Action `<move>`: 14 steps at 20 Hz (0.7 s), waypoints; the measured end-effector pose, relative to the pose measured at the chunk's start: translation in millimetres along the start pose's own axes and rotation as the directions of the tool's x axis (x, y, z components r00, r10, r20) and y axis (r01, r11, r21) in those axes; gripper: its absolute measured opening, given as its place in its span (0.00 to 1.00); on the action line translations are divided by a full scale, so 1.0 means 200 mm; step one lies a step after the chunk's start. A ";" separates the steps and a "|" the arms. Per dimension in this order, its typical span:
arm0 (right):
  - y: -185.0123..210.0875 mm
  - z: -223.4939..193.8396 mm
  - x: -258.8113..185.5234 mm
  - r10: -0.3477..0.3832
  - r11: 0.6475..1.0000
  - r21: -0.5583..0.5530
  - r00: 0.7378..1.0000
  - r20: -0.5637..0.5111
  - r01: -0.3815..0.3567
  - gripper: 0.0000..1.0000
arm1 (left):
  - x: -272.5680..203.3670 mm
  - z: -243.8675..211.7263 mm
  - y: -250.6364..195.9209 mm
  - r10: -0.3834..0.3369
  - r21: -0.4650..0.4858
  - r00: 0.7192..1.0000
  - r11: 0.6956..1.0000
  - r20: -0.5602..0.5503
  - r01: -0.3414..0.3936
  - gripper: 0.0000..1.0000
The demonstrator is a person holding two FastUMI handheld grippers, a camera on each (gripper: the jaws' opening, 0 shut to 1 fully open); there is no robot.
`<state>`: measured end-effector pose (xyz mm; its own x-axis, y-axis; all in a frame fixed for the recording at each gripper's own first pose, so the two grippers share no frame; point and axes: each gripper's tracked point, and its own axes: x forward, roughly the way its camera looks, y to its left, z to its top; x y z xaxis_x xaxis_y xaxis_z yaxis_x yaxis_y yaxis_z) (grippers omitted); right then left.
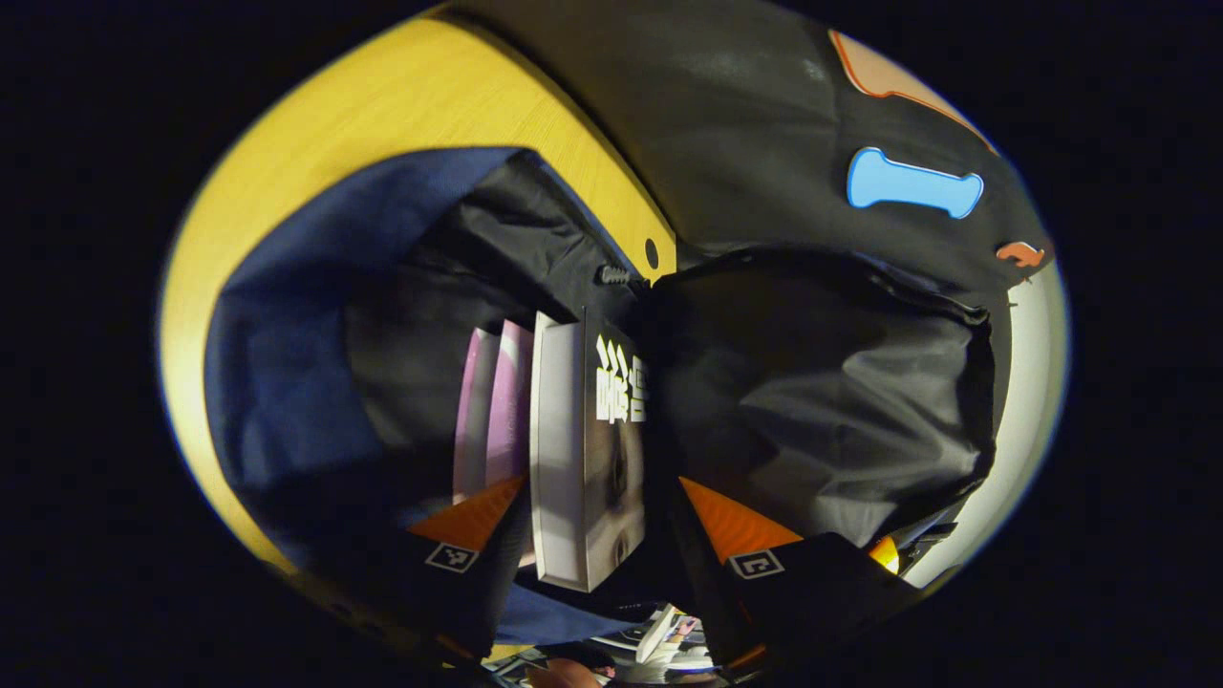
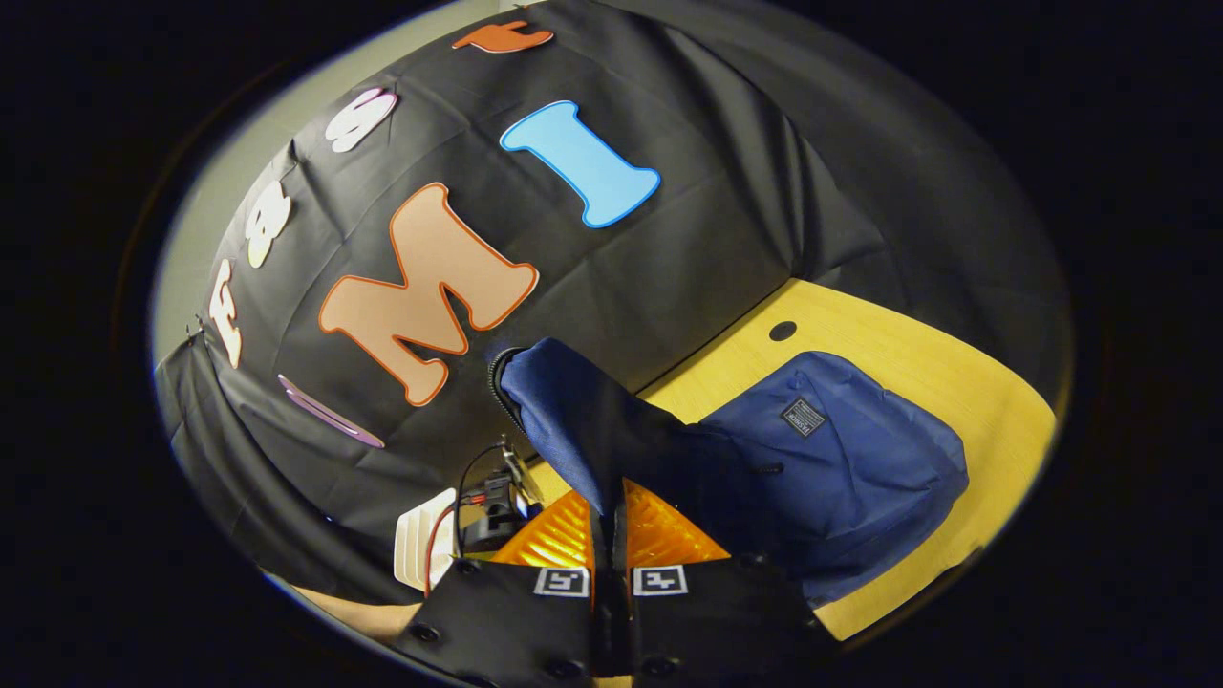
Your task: Open the schoolbag, grab two books from the bookshelf and put them into the schoolbag.
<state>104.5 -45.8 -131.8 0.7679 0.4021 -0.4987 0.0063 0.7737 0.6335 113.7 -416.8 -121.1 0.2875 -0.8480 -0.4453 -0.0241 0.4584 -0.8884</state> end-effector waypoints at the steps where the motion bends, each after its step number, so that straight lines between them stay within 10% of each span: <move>1: 0.00 0.00 0.00 0.000 1.000 -0.001 1.000 -0.002 0.000 0.03 | -0.05 0.02 -0.01 0.010 0.025 1.000 1.000 0.010 -0.010 0.73; 8: 0.00 -0.02 0.01 0.005 1.000 -0.005 1.000 -0.009 -0.005 0.03 | -0.38 0.23 -0.06 0.113 0.368 0.972 0.911 0.207 -0.185 0.81; 14: 0.00 -0.05 0.03 0.003 1.000 -0.022 1.000 -0.019 -0.004 0.03 | -0.81 0.51 -0.27 0.082 0.626 0.868 0.660 0.489 -0.415 0.85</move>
<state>103.1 -38.3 -139.6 0.7558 0.4137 -0.5076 -0.0107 0.7829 0.6221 165.5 -277.7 9.2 0.7162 -0.5683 -0.4051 0.4639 0.8213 -0.3319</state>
